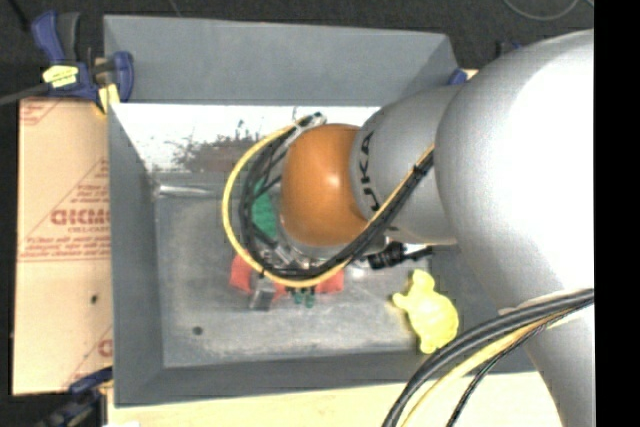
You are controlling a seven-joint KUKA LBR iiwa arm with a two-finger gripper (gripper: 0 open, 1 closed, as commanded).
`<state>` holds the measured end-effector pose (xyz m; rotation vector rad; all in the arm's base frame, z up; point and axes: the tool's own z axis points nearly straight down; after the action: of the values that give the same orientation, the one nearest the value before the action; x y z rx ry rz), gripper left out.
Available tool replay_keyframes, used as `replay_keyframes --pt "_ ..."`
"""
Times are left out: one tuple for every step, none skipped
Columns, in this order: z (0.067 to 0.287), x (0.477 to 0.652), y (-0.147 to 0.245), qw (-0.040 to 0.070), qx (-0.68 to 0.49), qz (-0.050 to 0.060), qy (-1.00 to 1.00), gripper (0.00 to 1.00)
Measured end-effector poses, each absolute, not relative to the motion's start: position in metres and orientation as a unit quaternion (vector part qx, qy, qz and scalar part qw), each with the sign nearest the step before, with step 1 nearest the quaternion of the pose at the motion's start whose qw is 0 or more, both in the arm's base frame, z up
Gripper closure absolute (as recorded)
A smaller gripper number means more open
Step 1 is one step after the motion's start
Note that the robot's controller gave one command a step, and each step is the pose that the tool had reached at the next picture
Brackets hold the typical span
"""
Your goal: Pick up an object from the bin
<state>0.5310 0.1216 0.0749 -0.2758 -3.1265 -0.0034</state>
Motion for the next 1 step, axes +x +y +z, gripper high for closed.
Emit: replay_keyframes --pt "0.2242 0.5128 0.1244 -0.001 -0.069 -0.002 -0.998 1.0"
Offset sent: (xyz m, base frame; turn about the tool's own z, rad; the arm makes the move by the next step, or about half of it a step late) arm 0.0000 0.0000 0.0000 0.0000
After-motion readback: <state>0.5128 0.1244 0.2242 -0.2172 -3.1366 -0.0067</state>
